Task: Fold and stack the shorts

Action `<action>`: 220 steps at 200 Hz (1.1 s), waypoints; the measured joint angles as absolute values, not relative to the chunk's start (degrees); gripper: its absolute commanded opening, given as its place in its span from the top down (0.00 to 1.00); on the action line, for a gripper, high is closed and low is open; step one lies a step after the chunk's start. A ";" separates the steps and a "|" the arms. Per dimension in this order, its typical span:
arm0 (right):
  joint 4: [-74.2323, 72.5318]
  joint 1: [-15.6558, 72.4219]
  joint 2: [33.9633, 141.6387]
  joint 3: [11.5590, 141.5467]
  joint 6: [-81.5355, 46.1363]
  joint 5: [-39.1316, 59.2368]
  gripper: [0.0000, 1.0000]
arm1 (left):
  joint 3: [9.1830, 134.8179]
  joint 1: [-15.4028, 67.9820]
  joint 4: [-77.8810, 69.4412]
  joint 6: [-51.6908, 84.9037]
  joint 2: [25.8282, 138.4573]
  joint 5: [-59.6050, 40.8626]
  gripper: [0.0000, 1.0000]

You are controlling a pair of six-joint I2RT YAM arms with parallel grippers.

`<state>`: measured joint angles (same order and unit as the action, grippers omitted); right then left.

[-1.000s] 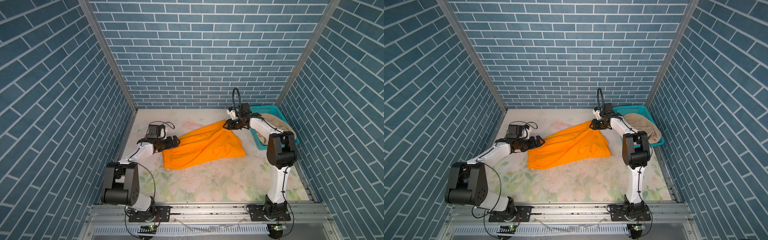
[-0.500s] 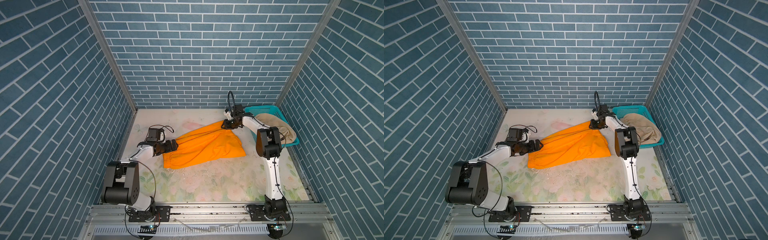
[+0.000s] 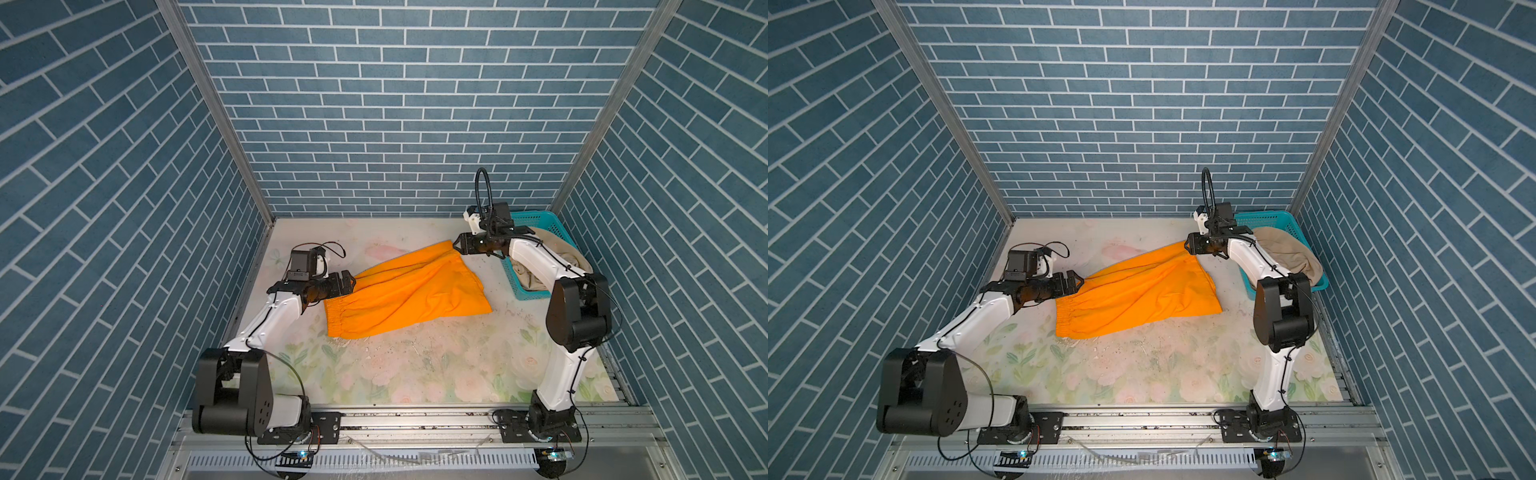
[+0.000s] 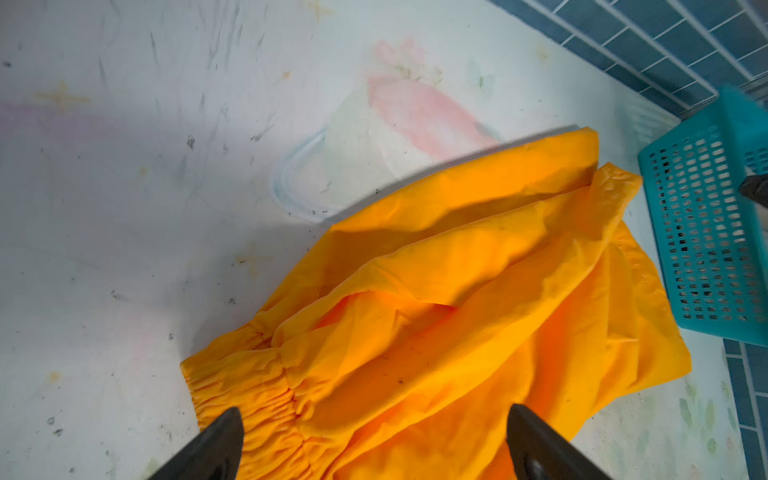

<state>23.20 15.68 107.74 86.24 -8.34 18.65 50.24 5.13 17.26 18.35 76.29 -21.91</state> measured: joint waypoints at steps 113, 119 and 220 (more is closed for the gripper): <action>15.44 17.17 124.20 91.92 -13.61 21.19 0.76 | 46.24 7.16 12.93 18.44 80.31 -22.11 0.00; 15.53 17.23 125.60 93.62 -13.65 21.15 0.76 | 46.11 7.16 12.58 18.39 80.95 -21.74 0.00; 20.25 16.62 122.58 91.02 -13.39 18.94 0.38 | 46.68 7.16 13.28 18.09 83.31 -17.96 0.00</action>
